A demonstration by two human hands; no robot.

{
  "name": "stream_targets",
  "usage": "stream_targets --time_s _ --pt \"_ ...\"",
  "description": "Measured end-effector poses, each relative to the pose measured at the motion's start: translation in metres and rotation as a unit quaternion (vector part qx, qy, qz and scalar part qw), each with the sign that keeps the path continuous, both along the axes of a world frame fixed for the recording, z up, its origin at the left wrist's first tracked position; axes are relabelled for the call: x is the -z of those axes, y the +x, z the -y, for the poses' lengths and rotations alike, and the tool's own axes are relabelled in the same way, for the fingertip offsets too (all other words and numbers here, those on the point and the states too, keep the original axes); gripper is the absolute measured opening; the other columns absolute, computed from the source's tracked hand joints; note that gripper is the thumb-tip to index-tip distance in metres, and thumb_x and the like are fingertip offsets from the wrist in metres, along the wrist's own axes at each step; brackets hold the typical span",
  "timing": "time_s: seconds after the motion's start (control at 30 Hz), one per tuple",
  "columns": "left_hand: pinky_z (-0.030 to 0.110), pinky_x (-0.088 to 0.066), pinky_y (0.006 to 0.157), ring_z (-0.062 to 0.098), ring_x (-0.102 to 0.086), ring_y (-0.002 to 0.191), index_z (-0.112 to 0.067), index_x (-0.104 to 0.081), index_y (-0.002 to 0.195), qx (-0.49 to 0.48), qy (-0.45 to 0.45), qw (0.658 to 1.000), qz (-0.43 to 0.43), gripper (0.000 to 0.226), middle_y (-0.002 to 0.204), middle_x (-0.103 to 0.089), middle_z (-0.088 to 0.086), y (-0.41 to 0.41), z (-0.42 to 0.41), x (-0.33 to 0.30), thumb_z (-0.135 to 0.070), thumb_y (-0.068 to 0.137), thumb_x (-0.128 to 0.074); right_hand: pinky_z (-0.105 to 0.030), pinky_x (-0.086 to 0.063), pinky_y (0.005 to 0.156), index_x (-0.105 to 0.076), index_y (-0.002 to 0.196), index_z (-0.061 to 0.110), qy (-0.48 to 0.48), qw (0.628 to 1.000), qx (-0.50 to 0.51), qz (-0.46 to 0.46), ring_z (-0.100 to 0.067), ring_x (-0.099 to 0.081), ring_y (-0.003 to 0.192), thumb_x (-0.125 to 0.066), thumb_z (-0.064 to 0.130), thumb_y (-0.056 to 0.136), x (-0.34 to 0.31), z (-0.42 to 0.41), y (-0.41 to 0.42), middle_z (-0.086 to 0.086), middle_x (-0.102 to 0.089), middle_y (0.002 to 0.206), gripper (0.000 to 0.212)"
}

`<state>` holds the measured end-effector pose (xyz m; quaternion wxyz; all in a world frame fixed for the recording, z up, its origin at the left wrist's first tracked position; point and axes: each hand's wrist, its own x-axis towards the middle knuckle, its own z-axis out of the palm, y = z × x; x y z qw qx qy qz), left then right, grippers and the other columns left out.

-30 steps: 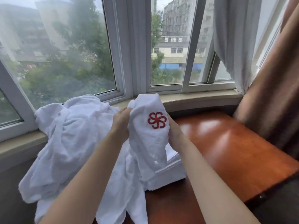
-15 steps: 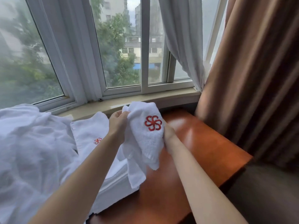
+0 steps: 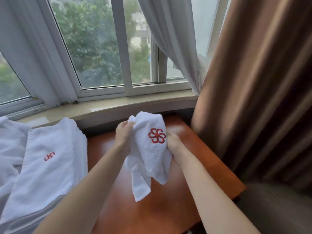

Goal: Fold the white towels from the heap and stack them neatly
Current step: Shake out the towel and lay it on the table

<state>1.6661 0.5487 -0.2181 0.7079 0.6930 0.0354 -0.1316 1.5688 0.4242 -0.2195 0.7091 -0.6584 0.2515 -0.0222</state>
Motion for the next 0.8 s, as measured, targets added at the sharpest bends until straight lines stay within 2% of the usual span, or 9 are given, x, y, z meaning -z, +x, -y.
stream_targets --time_s 0.1,0.23,0.3,0.37,0.47,0.57,0.67,0.73,0.8 --pt "0.025 -0.035 0.052 0.019 -0.042 0.061 -0.011 -0.040 0.068 0.030 0.023 0.999 -0.024 0.018 0.068 -0.044 0.003 0.015 0.038 0.020 -0.007 0.080 -0.052 -0.022 -0.049 0.061 -0.061 0.079 0.010 -0.022 0.998 0.046 -0.025 -0.016 -0.059 0.072 -0.048 0.014 0.097 0.009 0.031 0.005 -0.007 -0.065 0.081 0.023" --pt "0.025 -0.039 0.054 0.019 -0.052 0.061 -0.011 -0.056 0.072 0.054 0.028 0.994 -0.094 0.007 0.067 -0.056 0.000 0.021 0.085 0.038 -0.016 0.077 -0.058 -0.042 -0.050 0.091 -0.061 0.090 0.005 -0.070 0.992 0.066 -0.085 -0.026 -0.058 0.091 -0.045 0.015 0.100 0.017 0.073 0.008 -0.015 -0.064 0.096 0.021" --pt "0.024 -0.039 0.054 0.018 -0.053 0.059 -0.014 -0.061 0.073 0.056 0.039 0.992 -0.110 0.011 0.064 -0.059 -0.002 0.024 0.106 0.042 -0.024 0.078 -0.059 -0.038 -0.049 0.084 -0.060 0.081 0.008 -0.058 0.992 0.062 -0.091 -0.023 -0.056 0.086 -0.046 0.017 0.100 0.022 0.096 0.013 -0.011 -0.063 0.090 0.025" --pt "0.024 -0.039 0.053 0.018 -0.052 0.059 -0.015 -0.062 0.073 0.052 0.057 0.990 -0.117 0.015 0.063 -0.059 -0.003 0.026 0.127 0.045 -0.028 0.079 -0.057 -0.038 -0.048 0.082 -0.061 0.083 0.007 -0.062 0.991 0.059 -0.101 -0.022 -0.055 0.085 -0.047 0.018 0.099 0.027 0.119 0.018 -0.011 -0.064 0.090 0.025" --pt "0.025 -0.038 0.053 0.018 -0.051 0.063 -0.014 -0.060 0.078 0.045 0.073 0.990 -0.111 0.013 0.069 -0.057 -0.001 0.027 0.158 0.053 -0.026 0.079 -0.056 -0.045 -0.048 0.093 -0.058 0.085 0.005 -0.078 0.990 0.042 -0.108 -0.026 -0.054 0.092 -0.043 0.016 0.100 0.036 0.153 0.027 -0.019 -0.064 0.102 0.024" --pt "0.024 -0.036 0.052 0.017 -0.049 0.064 -0.012 -0.055 0.080 0.011 0.092 0.991 -0.098 0.011 0.073 -0.055 0.001 0.021 0.184 0.066 -0.023 0.082 -0.053 -0.046 -0.046 0.099 -0.060 0.088 0.003 -0.083 0.990 -0.002 -0.111 -0.031 -0.058 0.099 -0.040 0.015 0.101 0.049 0.185 0.032 -0.023 -0.065 0.111 0.026" --pt "0.025 -0.038 0.054 0.019 -0.054 0.067 -0.011 -0.058 0.085 -0.058 0.093 0.986 -0.124 0.017 0.078 -0.061 0.004 -0.003 0.210 0.076 -0.028 0.086 -0.056 -0.044 -0.049 0.096 -0.066 0.096 0.007 -0.065 0.989 -0.066 -0.114 -0.030 -0.062 0.103 -0.041 0.023 0.101 0.062 0.220 0.023 -0.014 -0.068 0.102 0.030" --pt "0.027 -0.043 0.059 0.023 -0.058 0.073 -0.010 -0.062 0.092 -0.101 0.102 0.979 -0.147 0.024 0.086 -0.065 0.006 -0.021 0.229 0.081 -0.033 0.088 -0.057 -0.039 -0.050 0.088 -0.066 0.093 0.010 -0.069 0.984 -0.106 -0.122 -0.024 -0.062 0.093 -0.045 0.024 0.100 0.062 0.247 0.018 -0.009 -0.066 0.094 0.026" --pt "0.029 -0.044 0.068 0.028 -0.059 0.082 -0.010 -0.065 0.098 -0.141 0.102 0.970 -0.173 0.028 0.096 -0.066 0.009 -0.039 0.251 0.079 -0.034 0.087 -0.056 -0.034 -0.047 0.082 -0.066 0.096 0.005 -0.082 0.978 -0.139 -0.129 -0.020 -0.058 0.086 -0.046 0.021 0.100 0.059 0.273 0.016 -0.006 -0.061 0.087 0.025"
